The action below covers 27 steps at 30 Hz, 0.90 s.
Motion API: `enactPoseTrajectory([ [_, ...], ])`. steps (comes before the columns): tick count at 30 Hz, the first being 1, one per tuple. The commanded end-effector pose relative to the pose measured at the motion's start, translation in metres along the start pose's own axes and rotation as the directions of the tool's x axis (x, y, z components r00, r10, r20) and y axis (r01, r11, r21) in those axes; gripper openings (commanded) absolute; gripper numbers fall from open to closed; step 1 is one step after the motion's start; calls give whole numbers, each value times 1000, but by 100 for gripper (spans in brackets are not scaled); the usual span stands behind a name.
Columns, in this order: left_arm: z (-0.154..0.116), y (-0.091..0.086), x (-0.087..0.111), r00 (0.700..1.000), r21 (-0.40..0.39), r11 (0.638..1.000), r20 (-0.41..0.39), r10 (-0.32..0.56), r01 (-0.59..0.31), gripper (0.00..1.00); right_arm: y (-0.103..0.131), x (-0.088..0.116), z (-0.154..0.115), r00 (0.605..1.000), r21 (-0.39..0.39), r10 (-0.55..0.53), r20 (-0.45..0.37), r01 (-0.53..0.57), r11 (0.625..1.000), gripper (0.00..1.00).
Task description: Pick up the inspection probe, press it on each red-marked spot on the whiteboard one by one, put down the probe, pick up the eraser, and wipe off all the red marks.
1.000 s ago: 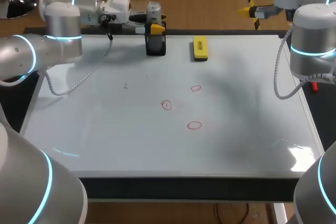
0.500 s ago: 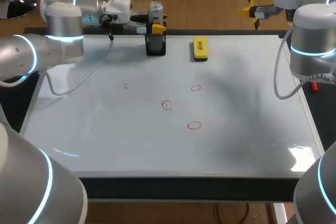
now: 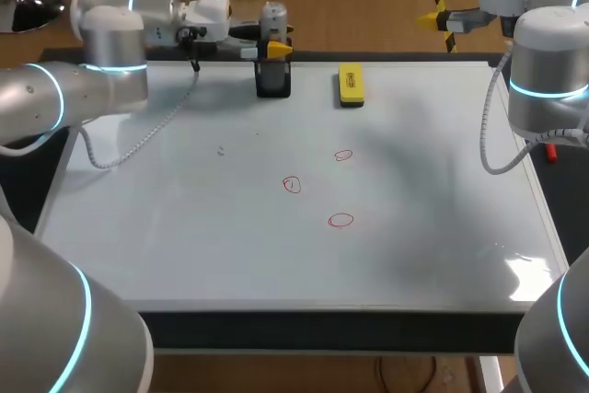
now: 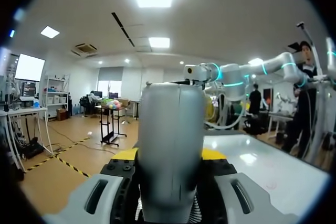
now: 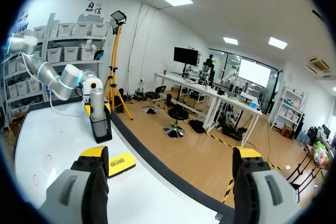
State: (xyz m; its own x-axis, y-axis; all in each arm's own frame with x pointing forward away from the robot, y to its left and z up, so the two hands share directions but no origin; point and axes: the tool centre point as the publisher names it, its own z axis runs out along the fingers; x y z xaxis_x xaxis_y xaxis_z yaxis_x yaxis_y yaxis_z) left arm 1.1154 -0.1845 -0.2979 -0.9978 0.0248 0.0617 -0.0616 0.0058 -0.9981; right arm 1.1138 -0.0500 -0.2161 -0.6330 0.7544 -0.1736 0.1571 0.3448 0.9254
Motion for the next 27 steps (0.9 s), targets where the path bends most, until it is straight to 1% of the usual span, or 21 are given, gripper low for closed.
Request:
enactPoseTrajectory([
  [1,0,-5,4,1000,6,1000,15,7,-7,0,0,0,0,1000,0,0,0,0,1000,100],
  [9,2,-29,1,999,16,1000,26,27,-27,0,0,0,0,1000,0,0,0,0,1000,100],
  [13,1,-45,1,998,17,998,28,64,-65,0,0,0,0,1000,0,0,0,0,1000,100],
  [24,-6,-83,5,994,6,994,35,106,-107,0,0,0,0,1000,0,0,0,0,1000,100],
  [27,-9,-92,5,992,18,993,51,116,-117,0,0,0,0,1000,0,0,0,0,1000,100],
])
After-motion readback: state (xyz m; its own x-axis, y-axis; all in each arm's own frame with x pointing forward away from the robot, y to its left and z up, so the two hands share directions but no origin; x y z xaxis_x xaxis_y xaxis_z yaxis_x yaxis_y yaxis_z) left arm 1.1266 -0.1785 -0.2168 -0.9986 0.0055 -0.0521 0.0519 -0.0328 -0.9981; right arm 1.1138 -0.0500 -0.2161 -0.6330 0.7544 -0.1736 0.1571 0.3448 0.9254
